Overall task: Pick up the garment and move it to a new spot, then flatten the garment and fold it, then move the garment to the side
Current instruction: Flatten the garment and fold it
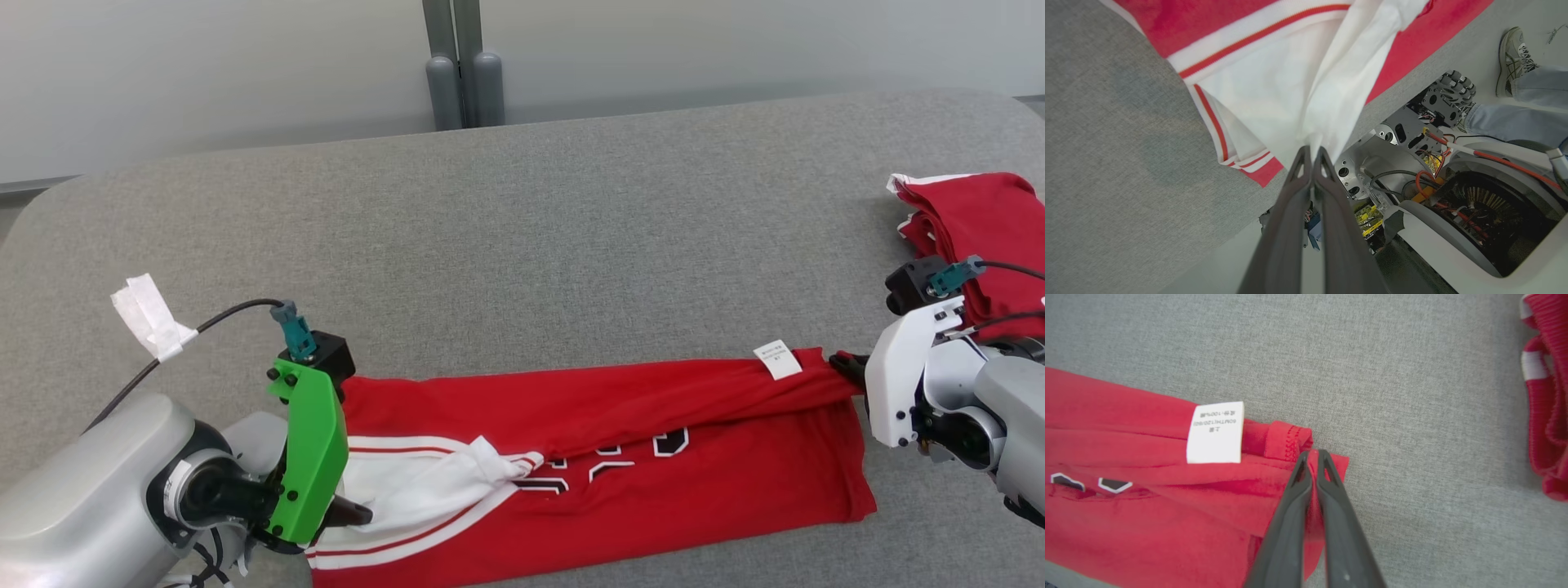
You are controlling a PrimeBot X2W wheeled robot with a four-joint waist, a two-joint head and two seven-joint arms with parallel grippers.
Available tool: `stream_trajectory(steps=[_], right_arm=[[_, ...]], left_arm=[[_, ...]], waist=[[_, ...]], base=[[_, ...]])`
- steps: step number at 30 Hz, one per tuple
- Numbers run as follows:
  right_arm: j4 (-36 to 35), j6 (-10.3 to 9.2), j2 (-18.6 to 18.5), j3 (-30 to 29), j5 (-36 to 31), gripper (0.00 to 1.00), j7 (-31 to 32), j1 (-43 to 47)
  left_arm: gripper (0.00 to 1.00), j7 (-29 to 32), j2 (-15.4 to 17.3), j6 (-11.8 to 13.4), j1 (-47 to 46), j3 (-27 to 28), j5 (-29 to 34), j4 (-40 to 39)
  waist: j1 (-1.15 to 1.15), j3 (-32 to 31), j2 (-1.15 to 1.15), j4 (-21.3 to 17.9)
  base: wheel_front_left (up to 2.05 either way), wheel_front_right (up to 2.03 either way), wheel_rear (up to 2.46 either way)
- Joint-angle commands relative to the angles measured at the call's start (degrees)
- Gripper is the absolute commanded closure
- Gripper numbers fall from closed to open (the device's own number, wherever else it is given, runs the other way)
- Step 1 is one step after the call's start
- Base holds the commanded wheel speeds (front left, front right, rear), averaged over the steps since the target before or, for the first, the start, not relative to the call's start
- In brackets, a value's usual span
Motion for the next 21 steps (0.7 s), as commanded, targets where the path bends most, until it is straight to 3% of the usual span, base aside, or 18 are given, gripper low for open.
stream_trajectory(steps=[1,2,3,4,5,6,7,15,21], right_arm=[[0.3,-0.02,0.2,0.5,0.4,0.98,-0.5,-0.9],[0.4,-0.02,0.2,0.9,0.7,0.93,-0.6,-1.0],[0.4,-0.02,0.3,1.2,0.8,0.69,-0.7,-1.1],[0.4,-0.02,0.4,1.6,1.1,0.53,-0.9,-1.2],[0.3,-0.02,0.5,2.0,1.4,0.25,-1.1,-1.4],[0.1,-0.02,0.5,2.3,1.6,0.08,-1.0,-1.4],[-0.2,-0.02,0.4,2.8,2.1,0.0,-1.0,-1.5],[-2.1,-0.02,-1.6,5.1,4.0,0.0,-2.5,-1.9],[-3.9,-0.02,-3.6,3.2,5.8,0.0,-8.7,-1.7]], left_arm=[[1.0,-0.4,-0.4,-0.2,0.9,-0.1,0.6,0.4],[1.0,-0.5,-0.6,-0.3,1.0,-0.2,0.6,0.7],[0.81,-0.6,-0.8,-0.5,1.1,-0.3,0.7,1.0],[0.58,-1.0,-1.1,-0.7,1.2,-0.3,0.9,1.4],[0.01,-1.3,-1.3,-0.9,1.3,-0.3,1.1,1.7],[0.01,-1.4,-1.4,-1.1,1.4,-0.5,1.2,2.0],[0.0,-1.6,-1.6,-1.4,1.6,-0.6,1.2,2.6],[0.0,-4.0,-1.9,-2.8,1.3,0.1,1.8,5.0],[0.0,-13.9,-0.3,-3.9,-0.4,4.0,6.4,3.2]], waist=[[0.0,0.3,0.0,-0.2],[0.0,0.5,0.0,-0.3],[0.0,0.6,0.0,-0.3],[0.0,0.7,0.0,-0.4],[0.0,0.7,0.0,-0.5],[0.0,0.6,0.0,-0.6],[0.0,0.5,0.0,-0.7],[0.0,-1.6,0.0,-1.2],[0.0,-4.1,0.0,-1.3]], base=[[0.0,0.0,0.0],[0.0,0.0,0.0],[0.0,0.0,0.0],[0.0,0.0,0.0],[0.0,0.0,0.0],[0.0,0.0,0.0],[0.0,0.0,0.0],[0.0,0.0,0.0],[0.0,0.0,0.0]])
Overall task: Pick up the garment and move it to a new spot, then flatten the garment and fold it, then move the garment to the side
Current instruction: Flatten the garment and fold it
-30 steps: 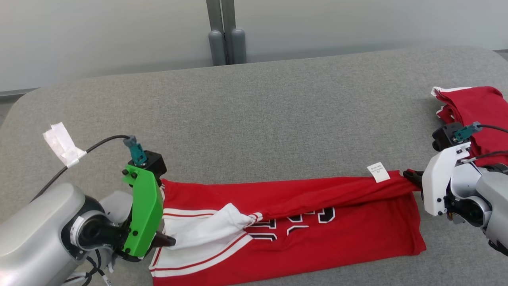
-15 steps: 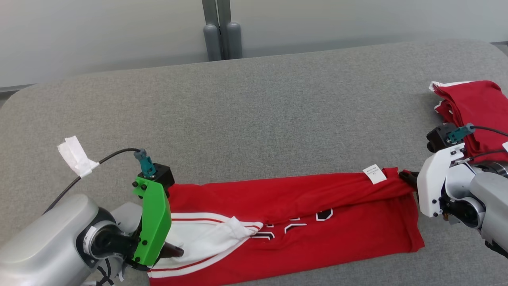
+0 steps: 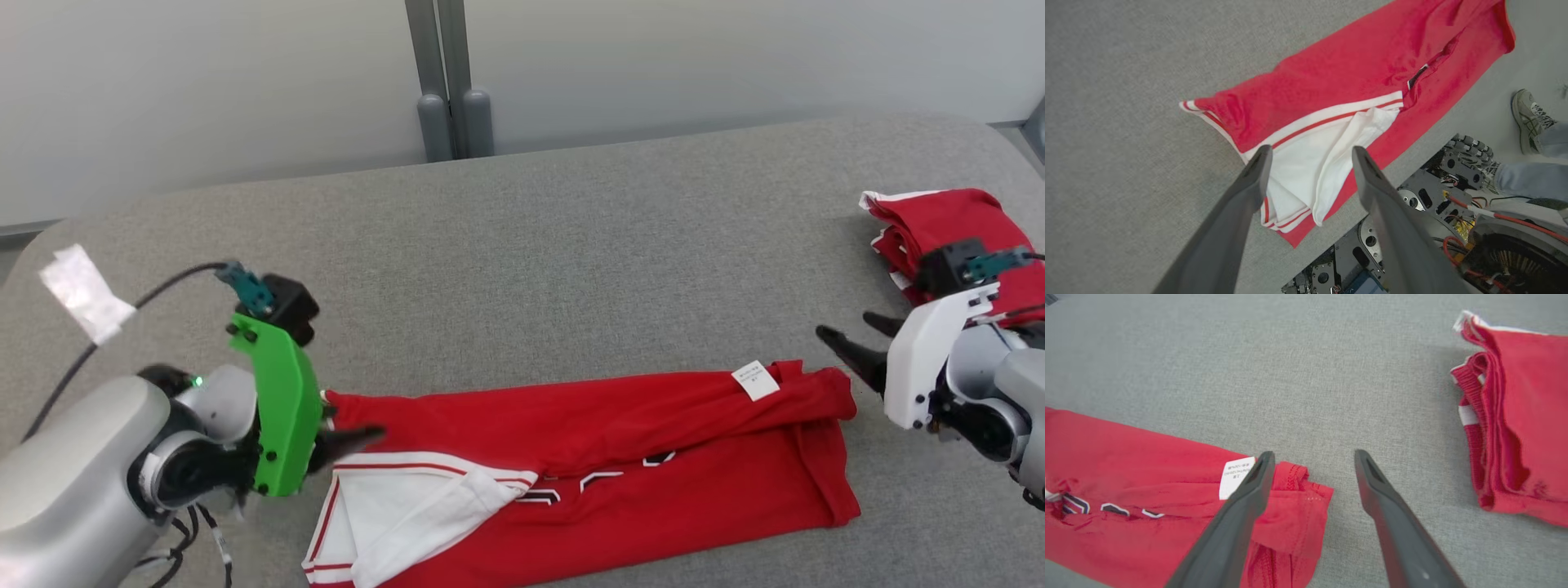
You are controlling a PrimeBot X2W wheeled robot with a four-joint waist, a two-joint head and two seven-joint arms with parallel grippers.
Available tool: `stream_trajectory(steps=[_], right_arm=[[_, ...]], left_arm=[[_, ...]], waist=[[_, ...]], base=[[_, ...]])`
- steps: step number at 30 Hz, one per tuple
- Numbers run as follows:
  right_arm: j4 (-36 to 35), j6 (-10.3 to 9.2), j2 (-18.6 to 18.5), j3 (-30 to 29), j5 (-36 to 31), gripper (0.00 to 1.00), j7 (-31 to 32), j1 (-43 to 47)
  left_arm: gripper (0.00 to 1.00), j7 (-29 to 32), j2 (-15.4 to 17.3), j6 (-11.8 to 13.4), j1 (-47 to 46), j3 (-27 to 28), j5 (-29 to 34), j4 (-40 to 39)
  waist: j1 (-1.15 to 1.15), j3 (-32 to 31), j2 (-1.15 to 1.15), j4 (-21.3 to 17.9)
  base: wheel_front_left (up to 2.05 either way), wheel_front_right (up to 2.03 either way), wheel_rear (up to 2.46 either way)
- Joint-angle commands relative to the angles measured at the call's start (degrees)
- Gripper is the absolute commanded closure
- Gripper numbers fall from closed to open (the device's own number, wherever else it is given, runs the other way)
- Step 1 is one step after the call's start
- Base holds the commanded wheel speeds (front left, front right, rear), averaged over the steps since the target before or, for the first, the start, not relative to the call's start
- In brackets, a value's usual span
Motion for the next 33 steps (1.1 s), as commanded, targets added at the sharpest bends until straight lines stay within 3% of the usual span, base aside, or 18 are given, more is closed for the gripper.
stream_trajectory(steps=[1,4,7,10,13,19,24,27,33], right_arm=[[-0.5,-0.01,-0.6,-1.3,0.7,0.0,-2.9,0.0],[-1.4,-0.01,-0.9,-4.3,1.4,0.0,-10.4,1.6],[-1.1,-0.02,-1.2,-7.5,0.7,0.0,-17.9,3.9],[-1.1,-0.01,-0.6,-12.2,0.0,0.0,-20.3,6.5],[-2.2,-0.01,1.0,-23.5,-4.3,0.0,-20.6,10.0],[-9.8,0.0,9.6,-48.0,-21.1,0.0,-20.6,23.8],[-17.0,-0.01,16.5,-59.0,-32.6,0.0,-20.6,35.1],[-19.6,-0.01,19.8,-62.3,-35.9,0.0,-20.6,40.2],[-21.6,-0.01,23.7,-65.5,-39.0,0.0,-20.6,45.3]], left_arm=[[0.0,-4.3,0.7,-0.3,-0.6,1.5,2.4,-0.6],[0.0,-14.5,1.6,0.8,1.3,4.4,6.8,-1.4],[0.0,-25.4,2.4,3.4,4.6,7.3,10.8,-2.7],[0.0,-34.8,3.1,7.2,7.9,9.8,14.5,-4.1],[0.0,-44.7,3.1,12.5,12.3,12.5,17.7,-5.7],[0.0,-59.7,0.9,21.5,22.0,16.0,21.1,-9.1],[0.0,-63.7,-3.4,28.0,28.8,19.4,26.4,-10.0],[0.0,-63.8,-7.3,29.8,32.4,23.7,31.5,-11.7],[0.0,-63.8,-15.3,26.8,39.5,30.7,38.1,-12.4]], waist=[[0.0,-1.2,0.0,0.0],[0.0,-2.0,0.0,0.2],[0.0,-2.3,0.0,0.6],[0.0,-2.5,0.0,1.2],[0.0,-2.7,0.0,1.8],[0.0,-3.1,0.0,2.4],[0.0,-3.0,0.0,2.9],[0.0,-2.9,0.0,3.2],[0.0,-2.3,0.0,3.2]], base=[[0.0,0.0,0.0],[0.0,0.0,0.0],[0.0,0.0,0.0],[0.0,0.0,0.0],[0.0,0.0,0.0],[0.0,0.0,0.0],[0.0,0.0,0.0],[0.0,0.0,0.0],[0.0,0.0,0.0]])
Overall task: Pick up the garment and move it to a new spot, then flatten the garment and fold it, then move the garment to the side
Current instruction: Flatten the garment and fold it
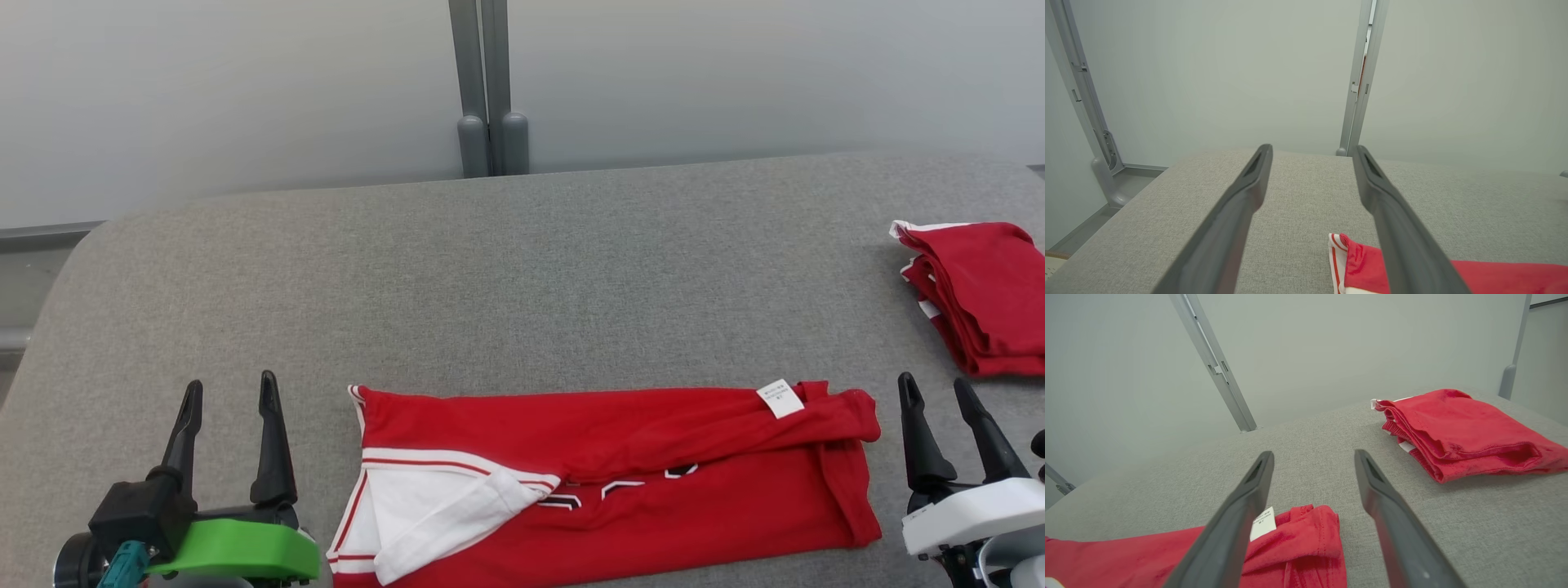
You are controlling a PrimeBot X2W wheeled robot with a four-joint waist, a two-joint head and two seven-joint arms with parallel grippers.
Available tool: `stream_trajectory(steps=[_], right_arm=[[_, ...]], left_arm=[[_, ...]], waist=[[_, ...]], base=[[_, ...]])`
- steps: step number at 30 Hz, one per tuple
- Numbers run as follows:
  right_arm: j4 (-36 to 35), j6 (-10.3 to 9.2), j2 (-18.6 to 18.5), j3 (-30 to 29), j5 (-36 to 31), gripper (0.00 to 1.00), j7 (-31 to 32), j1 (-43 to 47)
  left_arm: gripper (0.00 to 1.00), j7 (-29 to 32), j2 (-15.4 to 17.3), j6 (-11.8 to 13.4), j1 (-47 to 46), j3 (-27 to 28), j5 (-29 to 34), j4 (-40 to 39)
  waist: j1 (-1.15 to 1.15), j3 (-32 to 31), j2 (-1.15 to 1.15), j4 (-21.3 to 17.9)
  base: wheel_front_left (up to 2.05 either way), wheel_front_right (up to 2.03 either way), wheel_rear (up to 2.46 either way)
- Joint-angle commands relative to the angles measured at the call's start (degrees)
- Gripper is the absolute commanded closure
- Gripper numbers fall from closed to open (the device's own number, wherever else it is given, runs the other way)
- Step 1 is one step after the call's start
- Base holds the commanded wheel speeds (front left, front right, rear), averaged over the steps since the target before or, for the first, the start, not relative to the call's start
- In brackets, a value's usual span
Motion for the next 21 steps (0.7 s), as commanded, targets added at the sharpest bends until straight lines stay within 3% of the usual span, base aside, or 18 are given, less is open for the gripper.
stream_trajectory(steps=[1,3,9,21], right_arm=[[-0.4,0.0,0.3,0.0,-0.7,0.0,-0.1,0.3],[0.7,0.0,0.8,0.4,-0.9,0.0,0.4,-0.3],[6.8,0.01,2.2,1.2,-0.7,0.0,5.5,-3.8],[21.3,0.0,3.6,1.8,1.1,0.0,10.5,-10.7]], left_arm=[[0.0,-0.2,-0.8,-1.3,1.1,1.3,1.3,0.4],[0.0,-0.2,-2.7,-3.9,2.0,3.3,2.8,1.3],[0.0,-0.2,-5.8,-8.2,1.8,5.5,5.4,3.3],[0.0,-0.2,-9.9,-13.4,-0.8,6.8,8.1,7.8]], waist=[[0.0,0.2,0.0,-0.1],[0.0,0.3,0.0,-0.1],[0.0,0.9,0.0,-0.1],[0.0,2.7,0.0,2.5]], base=[[0.0,0.0,0.0],[0.0,0.0,0.0],[0.0,0.0,0.0],[0.0,0.0,0.0]])
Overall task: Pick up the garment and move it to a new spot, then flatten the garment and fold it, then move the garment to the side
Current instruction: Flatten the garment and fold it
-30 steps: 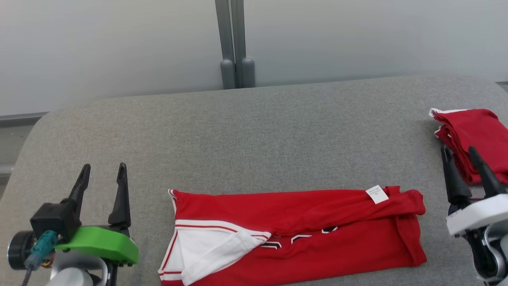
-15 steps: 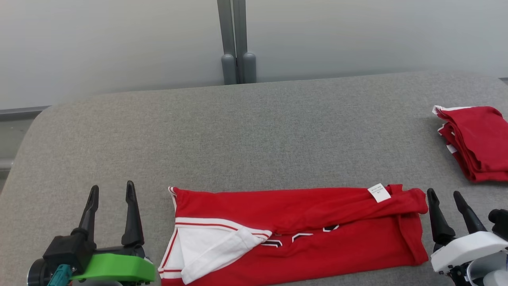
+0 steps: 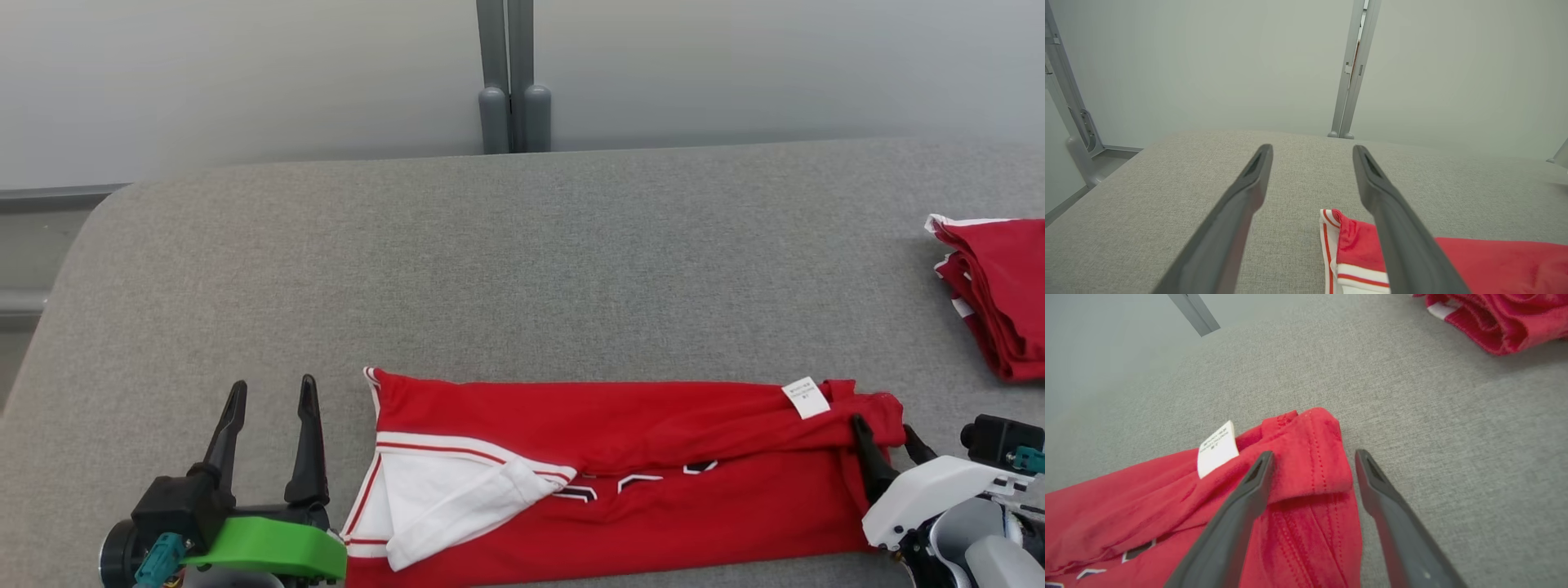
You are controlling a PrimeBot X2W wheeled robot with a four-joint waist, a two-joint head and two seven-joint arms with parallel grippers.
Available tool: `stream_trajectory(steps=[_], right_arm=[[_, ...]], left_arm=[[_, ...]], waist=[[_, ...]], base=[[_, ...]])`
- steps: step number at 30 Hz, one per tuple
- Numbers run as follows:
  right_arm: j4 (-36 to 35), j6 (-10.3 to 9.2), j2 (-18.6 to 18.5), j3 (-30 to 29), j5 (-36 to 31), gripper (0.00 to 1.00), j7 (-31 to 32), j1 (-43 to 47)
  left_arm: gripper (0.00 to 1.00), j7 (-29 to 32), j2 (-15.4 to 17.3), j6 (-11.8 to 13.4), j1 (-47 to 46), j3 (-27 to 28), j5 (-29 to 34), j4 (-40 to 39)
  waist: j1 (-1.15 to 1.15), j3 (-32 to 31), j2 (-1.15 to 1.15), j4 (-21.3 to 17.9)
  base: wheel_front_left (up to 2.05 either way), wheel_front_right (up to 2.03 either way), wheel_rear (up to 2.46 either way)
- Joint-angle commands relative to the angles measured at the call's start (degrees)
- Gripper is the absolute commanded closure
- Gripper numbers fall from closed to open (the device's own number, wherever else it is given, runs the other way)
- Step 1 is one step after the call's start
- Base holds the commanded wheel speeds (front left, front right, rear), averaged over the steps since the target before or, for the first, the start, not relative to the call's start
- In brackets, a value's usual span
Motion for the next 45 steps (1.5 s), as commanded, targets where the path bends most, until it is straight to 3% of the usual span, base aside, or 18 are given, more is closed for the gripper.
stream_trajectory(steps=[1,8,12,13,15,16,27,37,41,45], right_arm=[[1.4,0.0,0.0,0.1,0.7,0.0,0.2,-0.6],[8.6,0.0,1.1,0.0,4.2,0.0,1.6,-1.6],[9.0,0.02,2.7,2.8,7.6,0.0,3.4,-1.5],[8.8,0.03,2.9,3.5,8.3,0.38,3.6,-1.6],[8.1,0.03,3.3,4.7,10.2,0.92,3.8,-1.7],[7.9,0.03,3.2,5.2,10.9,1.0,3.7,-1.8],[4.7,0.01,-0.6,7.0,16.6,1.0,-3.3,-3.7],[1.8,0.0,-8.6,5.0,16.4,1.0,-6.1,-5.5],[-3.7,0.01,-8.5,6.2,15.1,1.0,-5.0,-4.5],[-11.1,0.01,-6.1,7.2,14.2,1.0,-2.4,-2.6]], left_arm=[[0.0,-0.2,-0.4,-0.5,-0.9,0.3,0.8,0.4],[0.0,-0.2,-1.5,-2.0,-1.0,1.1,1.4,2.1],[0.0,-0.2,-2.0,-2.7,-1.0,1.5,1.7,2.6],[0.0,-0.2,-2.1,-2.8,-1.0,1.6,1.8,2.7],[0.0,-0.2,-2.2,-3.0,-1.1,1.9,2.0,2.9],[0.0,-0.2,-2.3,-3.2,-1.2,2.0,2.1,3.1],[0.0,-0.2,-3.1,-4.0,-0.7,2.8,2.6,4.2],[0.0,-0.2,-4.2,-3.8,1.0,4.9,3.2,3.4],[0.0,-0.2,-4.8,-4.3,1.8,5.6,3.4,3.5],[0.0,-0.2,-5.3,-4.7,2.6,6.0,3.6,4.1]], waist=[[0.0,0.2,0.0,0.6],[0.0,0.4,0.0,1.7],[0.0,0.4,0.0,2.0],[0.0,0.5,0.0,2.1],[0.0,0.5,0.0,2.2],[0.0,0.6,0.0,2.2],[0.0,0.0,0.0,2.0],[0.0,-0.9,0.0,1.3],[0.0,-1.8,0.0,1.6],[0.0,-2.8,0.0,2.1]], base=[[0.0,0.0,0.0],[0.0,0.0,0.0],[0.0,0.0,0.0],[0.0,0.0,0.0],[0.0,0.0,0.0],[0.0,0.0,0.0],[0.0,0.0,0.0],[0.0,0.0,0.0],[0.0,0.0,0.0],[0.0,0.0,0.0]])
